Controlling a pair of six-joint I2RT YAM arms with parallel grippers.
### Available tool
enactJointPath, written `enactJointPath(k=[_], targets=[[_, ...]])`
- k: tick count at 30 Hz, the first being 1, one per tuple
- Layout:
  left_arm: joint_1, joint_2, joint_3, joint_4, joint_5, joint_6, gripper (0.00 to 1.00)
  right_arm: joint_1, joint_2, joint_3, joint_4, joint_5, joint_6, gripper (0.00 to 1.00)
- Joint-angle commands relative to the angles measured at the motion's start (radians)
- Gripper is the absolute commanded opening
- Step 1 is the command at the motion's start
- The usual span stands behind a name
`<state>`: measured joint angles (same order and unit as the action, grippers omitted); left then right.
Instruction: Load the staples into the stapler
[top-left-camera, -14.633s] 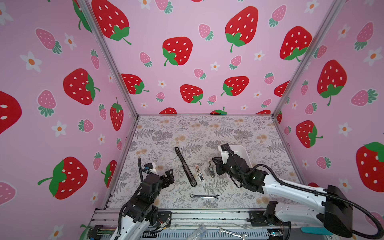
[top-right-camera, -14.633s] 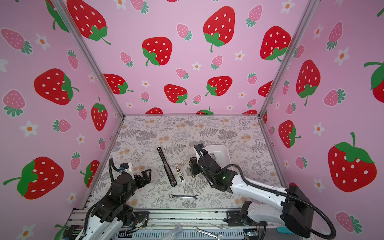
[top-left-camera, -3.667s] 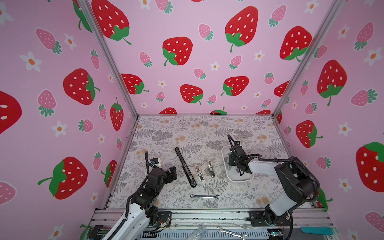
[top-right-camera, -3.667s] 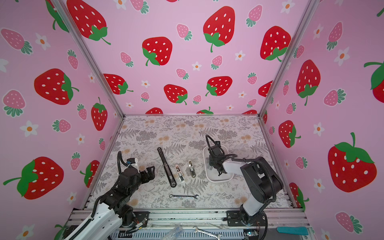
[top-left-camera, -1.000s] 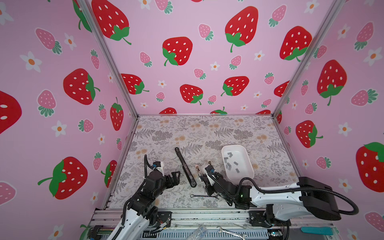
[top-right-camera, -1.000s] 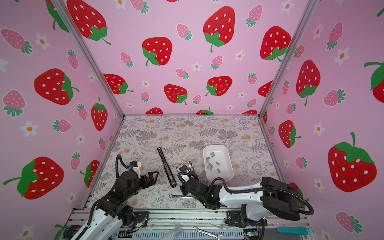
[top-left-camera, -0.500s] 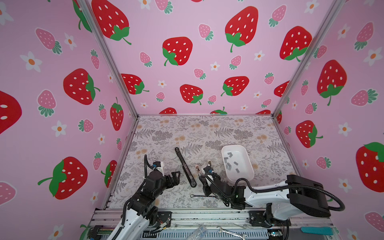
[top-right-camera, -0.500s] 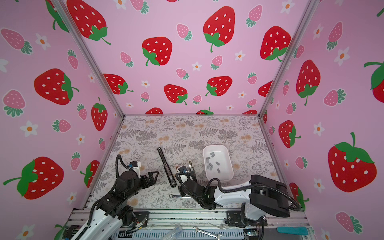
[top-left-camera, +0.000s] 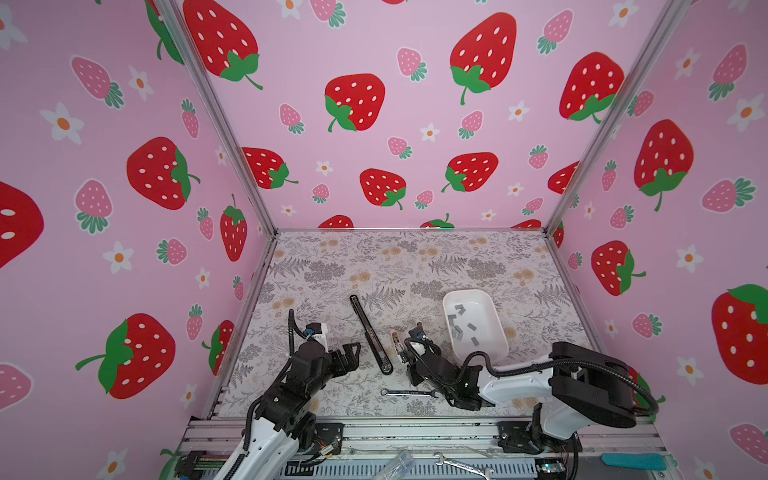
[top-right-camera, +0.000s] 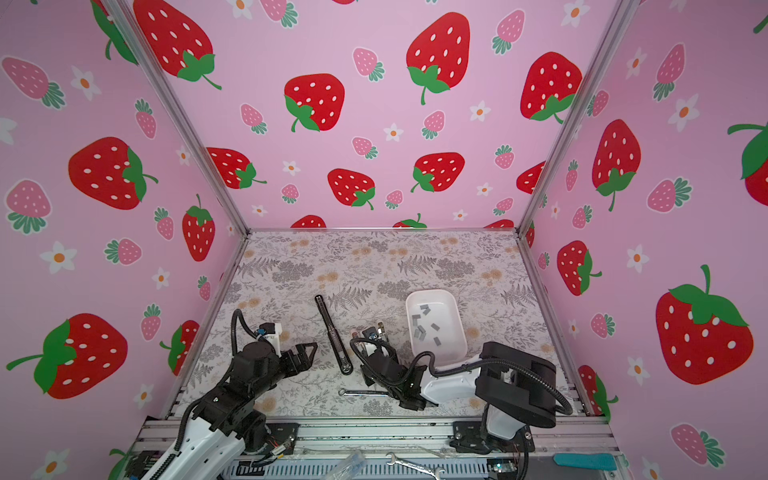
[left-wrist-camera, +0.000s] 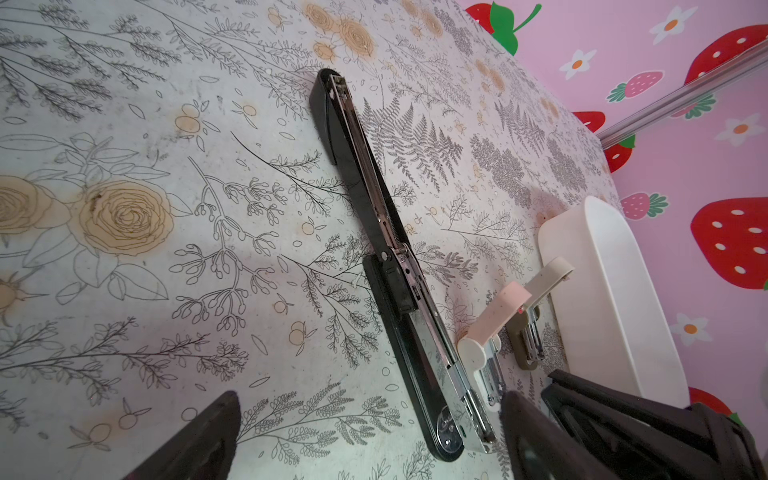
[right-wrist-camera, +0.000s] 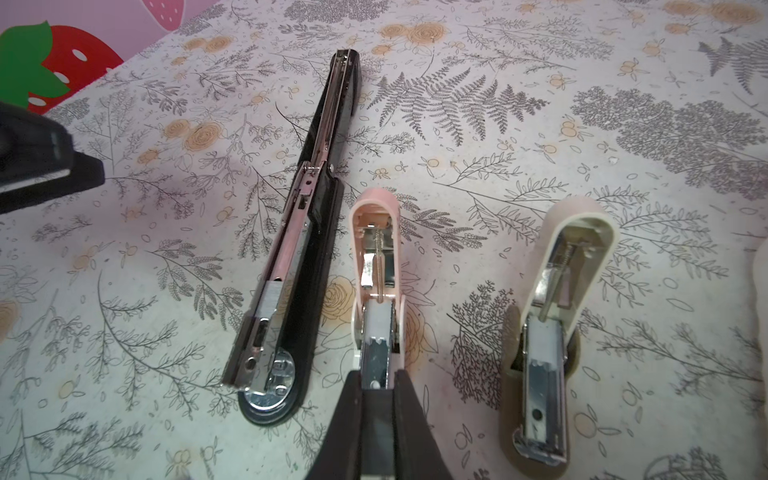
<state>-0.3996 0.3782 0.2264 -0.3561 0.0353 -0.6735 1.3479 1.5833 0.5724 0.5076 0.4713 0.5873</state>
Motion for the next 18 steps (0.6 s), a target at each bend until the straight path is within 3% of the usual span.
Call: enactJointPath(k=[1,18], targets=[[-0.005,-0.01,-0.004,0.014,-0.003,0.008,0.99,-0.001,0.016,0.033,0.003,-0.001,0.012,0.07],[-0.005,-0.009,-0.007,0.013,-0.004,0.005,0.99,-0.012,0.047,0.042,0.007,-0.005,0.02,0.07]])
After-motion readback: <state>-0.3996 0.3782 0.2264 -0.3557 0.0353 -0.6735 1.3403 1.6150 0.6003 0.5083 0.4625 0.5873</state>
